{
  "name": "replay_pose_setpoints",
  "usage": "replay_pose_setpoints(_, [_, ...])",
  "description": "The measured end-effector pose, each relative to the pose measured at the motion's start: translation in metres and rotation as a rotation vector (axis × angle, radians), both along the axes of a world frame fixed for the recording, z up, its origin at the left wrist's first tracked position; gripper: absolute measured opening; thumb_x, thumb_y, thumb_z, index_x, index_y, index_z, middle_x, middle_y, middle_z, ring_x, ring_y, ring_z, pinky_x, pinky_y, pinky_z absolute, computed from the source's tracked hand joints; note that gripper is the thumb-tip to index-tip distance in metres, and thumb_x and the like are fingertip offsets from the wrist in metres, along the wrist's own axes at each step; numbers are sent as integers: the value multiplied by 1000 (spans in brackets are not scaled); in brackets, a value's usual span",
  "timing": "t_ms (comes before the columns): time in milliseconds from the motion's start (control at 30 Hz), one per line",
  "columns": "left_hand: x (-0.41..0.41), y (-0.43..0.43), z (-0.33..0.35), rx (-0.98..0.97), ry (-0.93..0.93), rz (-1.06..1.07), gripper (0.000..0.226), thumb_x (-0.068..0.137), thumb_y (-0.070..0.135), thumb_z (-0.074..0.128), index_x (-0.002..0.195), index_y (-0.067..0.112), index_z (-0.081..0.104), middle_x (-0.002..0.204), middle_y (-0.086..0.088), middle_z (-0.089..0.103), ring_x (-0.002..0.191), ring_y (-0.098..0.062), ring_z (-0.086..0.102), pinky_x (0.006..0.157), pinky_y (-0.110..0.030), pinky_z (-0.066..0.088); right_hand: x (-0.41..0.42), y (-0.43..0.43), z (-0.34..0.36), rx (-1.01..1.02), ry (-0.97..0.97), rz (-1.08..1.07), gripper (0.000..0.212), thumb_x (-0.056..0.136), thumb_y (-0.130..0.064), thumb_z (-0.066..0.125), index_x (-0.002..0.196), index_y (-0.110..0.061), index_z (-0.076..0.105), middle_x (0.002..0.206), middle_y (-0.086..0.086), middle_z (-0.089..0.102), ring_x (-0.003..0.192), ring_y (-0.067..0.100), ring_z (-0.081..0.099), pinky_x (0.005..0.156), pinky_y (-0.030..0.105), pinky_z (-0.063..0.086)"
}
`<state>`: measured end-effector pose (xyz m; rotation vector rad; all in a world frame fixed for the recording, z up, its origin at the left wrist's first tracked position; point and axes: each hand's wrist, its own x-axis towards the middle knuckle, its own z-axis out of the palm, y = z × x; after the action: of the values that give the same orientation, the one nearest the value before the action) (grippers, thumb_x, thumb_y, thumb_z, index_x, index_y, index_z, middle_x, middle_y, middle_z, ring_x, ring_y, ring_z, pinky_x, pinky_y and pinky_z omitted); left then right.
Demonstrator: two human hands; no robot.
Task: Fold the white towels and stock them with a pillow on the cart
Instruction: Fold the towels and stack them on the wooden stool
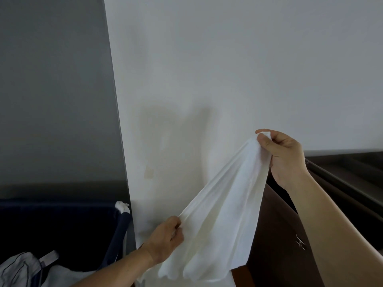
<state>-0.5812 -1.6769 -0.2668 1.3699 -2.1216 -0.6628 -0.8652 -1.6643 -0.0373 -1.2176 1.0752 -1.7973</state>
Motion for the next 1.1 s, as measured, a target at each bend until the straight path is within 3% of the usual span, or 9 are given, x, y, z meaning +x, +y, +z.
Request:
replay_pose_setpoints(200, [7, -6, -3, 41, -123, -42, 20, 95, 32, 45, 85, 14, 45, 78, 7, 45, 69, -11, 43, 68, -27, 43, -1, -3, -2, 4, 10, -6, 6, 88, -9, 70, 88, -13, 75, 101, 7, 71, 95, 23, 66, 93, 42, 53])
replay_pose_setpoints(367, [21, -9, -3, 19, 55, 58, 17, 98, 30, 52, 93, 17, 63, 88, 1, 64, 84, -14, 61, 81, -30, 53, -7, -3, -3, 21, 16, -35, 11, 91, -7, 67, 88, -14, 75, 100, 7, 72, 93, 23, 66, 89, 41, 54])
replay_pose_setpoints(500, [25, -5, 3, 68, 210, 131, 16, 98, 25, 58, 91, 22, 72, 85, -3, 69, 86, -14, 63, 76, -16, 52, -8, -1, -4, 34, -8, -67, 11, 91, -6, 67, 88, -14, 74, 96, 1, 72, 89, 18, 66, 82, 34, 55])
replay_pose_setpoints(700, [31, -15, 42, 86, 346, 275, 18, 100, 24, 54, 92, 20, 69, 85, -5, 70, 81, -19, 65, 66, -13, 48, -23, -4, -12, 75, 48, -260, 9, 91, -11, 69, 92, -17, 76, 90, -7, 73, 85, 9, 67, 82, 26, 55])
replay_pose_setpoints(767, [35, -21, 63, 28, 401, 320, 19, 100, 21, 54, 87, 16, 67, 83, -10, 67, 74, -17, 59, 62, -14, 44, -35, -6, -19, 122, 84, -353, 8, 90, -16, 71, 96, -20, 76, 94, -7, 73, 93, 12, 68, 88, 28, 55])
replay_pose_setpoints(867, [40, -25, 97, 14, 522, 295, 20, 100, 19, 54, 86, 14, 67, 77, -2, 66, 70, -11, 57, 65, -22, 45, -49, -6, -26, 210, 104, -438, 10, 89, -21, 73, 98, -21, 75, 92, -7, 71, 101, 18, 66, 97, 36, 52])
replay_pose_setpoints(967, [47, -24, 128, 30, 481, 206, 19, 100, 20, 54, 91, 16, 70, 82, -1, 69, 73, -10, 61, 68, -25, 50, -53, -3, -26, 279, 117, -507, 18, 89, -22, 72, 105, -13, 74, 82, -8, 64, 89, 16, 60, 88, 32, 50])
replay_pose_setpoints(1033, [53, -24, 144, 21, 384, 159, 17, 100, 23, 55, 94, 20, 71, 90, -1, 72, 82, -15, 65, 77, -31, 53, -52, -1, -23, 302, 213, -539, 17, 91, -26, 70, 101, -13, 74, 77, -4, 61, 79, 18, 57, 84, 38, 50])
replay_pose_setpoints(1100, [51, -21, 159, -5, 225, 124, 17, 100, 26, 55, 94, 23, 70, 91, 3, 72, 85, -16, 66, 79, -32, 53, -42, 0, -18, 310, 372, -564, 21, 91, -31, 69, 101, -14, 75, 81, 0, 66, 83, 25, 63, 86, 45, 53])
